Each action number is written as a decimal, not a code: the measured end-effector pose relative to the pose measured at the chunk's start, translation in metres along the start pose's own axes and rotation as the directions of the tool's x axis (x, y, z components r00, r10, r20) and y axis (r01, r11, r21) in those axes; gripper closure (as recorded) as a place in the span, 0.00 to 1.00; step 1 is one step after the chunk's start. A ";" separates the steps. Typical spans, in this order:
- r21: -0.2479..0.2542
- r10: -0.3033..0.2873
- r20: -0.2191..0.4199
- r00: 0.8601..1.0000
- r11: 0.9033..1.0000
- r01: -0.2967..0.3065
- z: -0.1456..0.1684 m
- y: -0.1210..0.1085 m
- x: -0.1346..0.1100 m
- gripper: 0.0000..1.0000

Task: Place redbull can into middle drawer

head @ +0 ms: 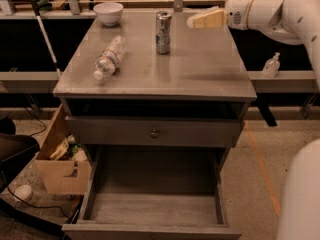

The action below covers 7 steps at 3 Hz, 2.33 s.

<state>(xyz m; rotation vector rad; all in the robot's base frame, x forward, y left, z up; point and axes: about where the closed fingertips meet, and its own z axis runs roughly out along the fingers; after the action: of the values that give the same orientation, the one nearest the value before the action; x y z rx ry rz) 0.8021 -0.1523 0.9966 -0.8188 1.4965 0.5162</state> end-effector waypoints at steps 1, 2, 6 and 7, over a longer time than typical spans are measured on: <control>-0.038 0.026 0.017 1.000 0.999 -0.026 0.046 0.002 0.010 0.00; -0.064 0.043 0.008 0.999 0.997 -0.042 0.079 0.010 0.022 0.00; -0.162 0.109 0.061 0.992 0.982 -0.098 0.133 0.048 0.034 0.47; -0.167 0.111 0.061 0.992 0.981 -0.099 0.136 0.050 0.034 0.70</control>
Offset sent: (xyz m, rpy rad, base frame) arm 0.0701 0.0893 -0.0504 0.0336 0.0669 0.0809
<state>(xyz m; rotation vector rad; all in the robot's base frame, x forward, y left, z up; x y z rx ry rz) 0.8560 -0.0249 0.9406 -0.8428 1.4517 0.7471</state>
